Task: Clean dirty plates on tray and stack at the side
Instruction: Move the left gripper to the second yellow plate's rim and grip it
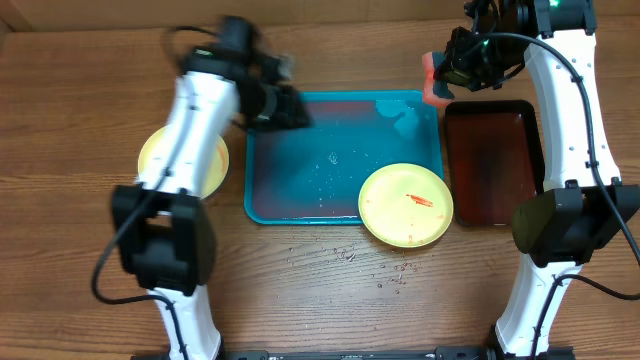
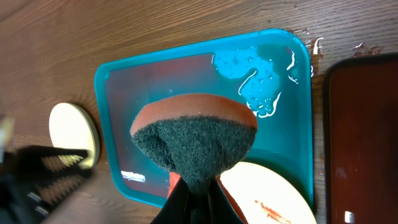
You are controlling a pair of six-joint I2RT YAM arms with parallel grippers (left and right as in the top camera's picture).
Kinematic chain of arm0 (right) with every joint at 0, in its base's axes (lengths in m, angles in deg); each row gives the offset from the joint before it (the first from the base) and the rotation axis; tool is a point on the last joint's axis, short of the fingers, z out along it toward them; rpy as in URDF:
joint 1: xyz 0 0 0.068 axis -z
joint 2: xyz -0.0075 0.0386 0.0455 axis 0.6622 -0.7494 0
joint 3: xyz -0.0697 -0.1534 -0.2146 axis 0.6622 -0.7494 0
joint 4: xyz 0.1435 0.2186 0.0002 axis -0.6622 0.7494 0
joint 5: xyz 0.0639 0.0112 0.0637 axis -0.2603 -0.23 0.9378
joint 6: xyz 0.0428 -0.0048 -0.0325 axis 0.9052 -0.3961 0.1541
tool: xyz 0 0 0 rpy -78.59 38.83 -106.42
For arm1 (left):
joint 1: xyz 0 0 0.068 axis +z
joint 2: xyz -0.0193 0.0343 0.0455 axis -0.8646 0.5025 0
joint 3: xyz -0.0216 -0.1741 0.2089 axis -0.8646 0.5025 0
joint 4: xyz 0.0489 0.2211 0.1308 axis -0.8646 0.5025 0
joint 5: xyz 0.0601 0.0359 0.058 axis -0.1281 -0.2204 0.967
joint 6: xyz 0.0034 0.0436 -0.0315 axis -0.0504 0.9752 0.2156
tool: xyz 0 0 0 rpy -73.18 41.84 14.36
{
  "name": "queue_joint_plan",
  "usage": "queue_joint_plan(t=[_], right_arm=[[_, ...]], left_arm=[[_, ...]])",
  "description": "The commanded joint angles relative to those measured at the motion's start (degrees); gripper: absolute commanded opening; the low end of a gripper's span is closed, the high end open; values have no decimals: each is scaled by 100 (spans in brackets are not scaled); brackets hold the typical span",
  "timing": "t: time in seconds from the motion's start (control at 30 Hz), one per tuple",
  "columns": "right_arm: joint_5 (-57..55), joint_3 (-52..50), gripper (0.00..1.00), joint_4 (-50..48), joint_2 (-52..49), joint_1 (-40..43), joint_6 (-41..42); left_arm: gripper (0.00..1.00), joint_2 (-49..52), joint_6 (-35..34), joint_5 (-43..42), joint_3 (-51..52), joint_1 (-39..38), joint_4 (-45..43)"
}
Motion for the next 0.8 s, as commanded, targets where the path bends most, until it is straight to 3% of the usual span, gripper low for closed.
queue_joint_plan(t=[0.0, 0.27, 0.47, 0.77], right_arm=[[9, 57, 4, -11, 35, 11, -28], [7, 57, 4, -11, 35, 11, -31], [-63, 57, 4, 37, 35, 11, -52], [-142, 57, 5, 57, 35, 11, -52]], left_arm=[[54, 7, -407, -37, 190, -514, -227], [54, 675, -544, -46, 195, -1093, -240], [46, 1228, -577, -302, 195, -1209, 13], [47, 1384, -136, -319, 210, -1486, 328]])
